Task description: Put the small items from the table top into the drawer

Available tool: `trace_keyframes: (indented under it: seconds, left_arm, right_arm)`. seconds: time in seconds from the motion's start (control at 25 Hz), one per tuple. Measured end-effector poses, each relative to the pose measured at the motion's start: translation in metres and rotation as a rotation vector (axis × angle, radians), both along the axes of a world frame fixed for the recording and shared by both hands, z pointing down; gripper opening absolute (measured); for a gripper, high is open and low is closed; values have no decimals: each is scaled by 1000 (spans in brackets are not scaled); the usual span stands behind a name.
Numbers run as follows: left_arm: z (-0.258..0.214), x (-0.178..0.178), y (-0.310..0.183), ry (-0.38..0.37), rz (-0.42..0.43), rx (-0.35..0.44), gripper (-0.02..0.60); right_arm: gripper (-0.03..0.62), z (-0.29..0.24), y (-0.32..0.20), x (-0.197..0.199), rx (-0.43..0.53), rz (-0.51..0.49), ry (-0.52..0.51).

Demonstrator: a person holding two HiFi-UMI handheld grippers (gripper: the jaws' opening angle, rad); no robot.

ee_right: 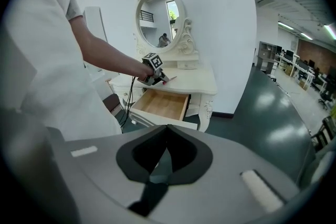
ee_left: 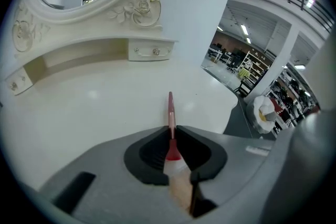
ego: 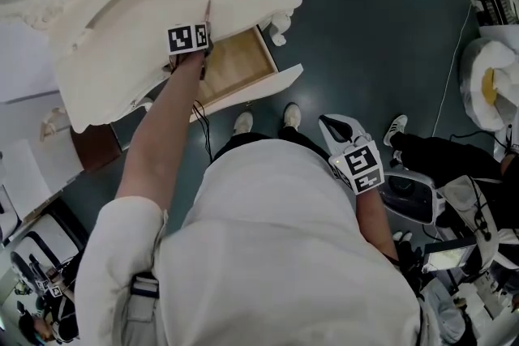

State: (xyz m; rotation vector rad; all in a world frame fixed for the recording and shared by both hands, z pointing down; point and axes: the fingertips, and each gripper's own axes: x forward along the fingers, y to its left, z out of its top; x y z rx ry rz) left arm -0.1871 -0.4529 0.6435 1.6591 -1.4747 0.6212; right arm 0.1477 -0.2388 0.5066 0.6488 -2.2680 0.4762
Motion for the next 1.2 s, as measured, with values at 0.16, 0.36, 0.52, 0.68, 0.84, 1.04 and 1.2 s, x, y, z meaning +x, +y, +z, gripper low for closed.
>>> trace_keyframes:
  seconds: [0.16, 0.36, 0.52, 0.68, 0.84, 1.04, 1.2]
  left_arm:
    - [-10, 9, 19, 13, 60, 34, 43]
    - [-8, 41, 57, 8, 254, 62, 43]
    - [19, 55, 92, 0, 366, 32, 43]
    - [44, 60, 108, -18, 432, -5, 43]
    - [67, 63, 115, -16, 467, -35, 44]
    - [86, 58, 116, -16, 470, -81, 44]
    - [93, 57, 115, -14, 472, -106, 44]
  right_arm:
    - [2, -2, -3, -9, 9, -16, -10]
    - [2, -1, -4, -19, 6, -10, -18]
    - [2, 0, -2, -20, 18, 9, -7]
    - [2, 3, -1, -19, 18, 34, 15]
    - [2, 3, 3, -21, 18, 62, 30]
    - [2, 1, 17, -23, 8, 103, 53]
    - [2, -4, 32, -24, 4, 150, 69]
